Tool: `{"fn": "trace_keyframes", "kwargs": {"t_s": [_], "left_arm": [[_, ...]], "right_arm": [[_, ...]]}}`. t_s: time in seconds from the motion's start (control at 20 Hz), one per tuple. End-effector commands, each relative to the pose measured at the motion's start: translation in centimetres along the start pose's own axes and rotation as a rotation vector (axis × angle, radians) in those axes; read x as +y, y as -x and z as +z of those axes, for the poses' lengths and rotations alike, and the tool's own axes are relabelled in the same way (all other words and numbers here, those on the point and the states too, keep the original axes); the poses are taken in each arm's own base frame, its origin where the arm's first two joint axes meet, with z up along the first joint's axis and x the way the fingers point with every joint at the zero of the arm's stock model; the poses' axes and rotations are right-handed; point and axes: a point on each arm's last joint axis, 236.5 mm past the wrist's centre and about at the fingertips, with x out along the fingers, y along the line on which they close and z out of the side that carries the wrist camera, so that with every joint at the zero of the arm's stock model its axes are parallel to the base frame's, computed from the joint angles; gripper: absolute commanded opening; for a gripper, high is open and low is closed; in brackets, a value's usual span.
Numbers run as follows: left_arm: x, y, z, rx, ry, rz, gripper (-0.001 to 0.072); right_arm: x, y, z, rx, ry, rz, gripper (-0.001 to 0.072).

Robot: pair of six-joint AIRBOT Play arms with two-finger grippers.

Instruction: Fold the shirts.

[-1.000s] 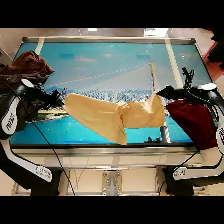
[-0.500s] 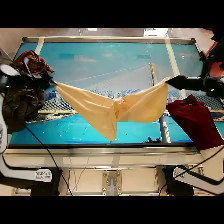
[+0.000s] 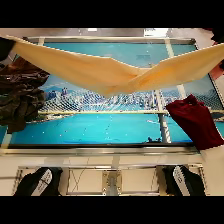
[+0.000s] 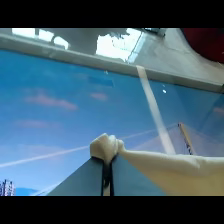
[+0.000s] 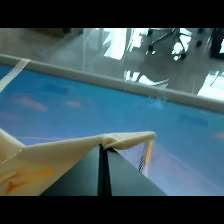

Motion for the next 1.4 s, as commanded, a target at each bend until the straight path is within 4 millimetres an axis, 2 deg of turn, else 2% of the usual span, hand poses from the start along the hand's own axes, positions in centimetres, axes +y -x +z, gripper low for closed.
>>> {"fn": "trace_keyframes", "kwargs": {"t_s": [0.0,0.1,0.15,0.25,0.35,0.45,0.5,0.6,0.65,0.75,0.85,0.95,1.0,1.05,1.1,1.15,1.25,1.35], "left_arm": [[-3.1,5.7,2.3,-0.102,-0.106,0.012,0.0008],[-2.8,4.9,1.2,-0.044,-0.100,0.007,0.0008],[-2.0,3.6,-0.5,0.039,-0.085,0.005,0.0008],[0.0,0.2,-5.5,0.263,-0.026,-0.012,0.0008],[3.5,-3.9,-12.0,0.490,0.043,0.012,0.0008],[7.1,-7.7,-19.7,0.697,0.114,0.069,0.0009],[8.8,-9.3,-23.9,0.802,0.136,0.105,0.0008],[11.6,-11.5,-31.4,0.971,0.174,0.184,0.0008],[12.7,-12.4,-34.2,1.027,0.196,0.215,0.0009],[14.3,-14.7,-37.9,1.065,0.258,0.267,0.0009],[15.2,-16.9,-39.0,1.016,0.309,0.290,0.0009],[15.8,-18.2,-38.3,0.955,0.303,0.297,0.0009],[15.9,-18.4,-38.0,0.942,0.299,0.297,0.0009],[15.9,-18.5,-37.9,0.940,0.299,0.297,0.0010],[15.8,-18.4,-37.9,0.943,0.300,0.296,0.0009],[15.7,-18.3,-38.1,0.955,0.303,0.293,0.0010],[15.6,-17.7,-38.3,0.983,0.287,0.287,0.0010],[15.5,-17.1,-38.4,1.008,0.276,0.285,0.0010]], "right_arm": [[3.3,5.2,5.5,-0.153,0.116,-0.045,0.0019],[4.0,4.1,6.2,-0.180,0.078,0.039,0.0019],[3.8,2.7,6.0,-0.174,0.034,0.095,0.0019],[2.4,-1.3,5.1,-0.153,-0.069,0.220,0.0019],[0.0,-6.9,2.1,-0.090,-0.209,0.323,0.0020],[-1.4,-14.4,-3.1,0.022,-0.329,0.378,0.0020],[-1.5,-18.8,-6.3,0.087,-0.377,0.382,0.0020],[-0.8,-27.2,-13.2,0.202,-0.402,0.340,0.0020],[-0.2,-31.5,-16.7,0.236,-0.415,0.307,0.0020],[1.0,-38.3,-22.6,0.252,-0.474,0.232,0.0019],[1.7,-42.9,-28.2,0.262,-0.534,0.147,0.0019],[2.0,-45.0,-31.9,0.278,-0.570,0.097,0.0021],[2.1,-45.4,-32.9,0.285,-0.576,0.084,0.0023],[2.1,-45.5,-33.2,0.287,-0.578,0.083,0.0029],[1.7,-45.3,-32.7,0.280,-0.582,0.082,0.0144],[1.1,-44.9,-31.7,0.270,-0.583,0.086,0.0335],[-0.6,-42.7,-28.7,0.261,-0.556,0.117,0.0336],[-3.1,-38.4,-26.2,0.325,-0.525,0.148,0.0299]]}}
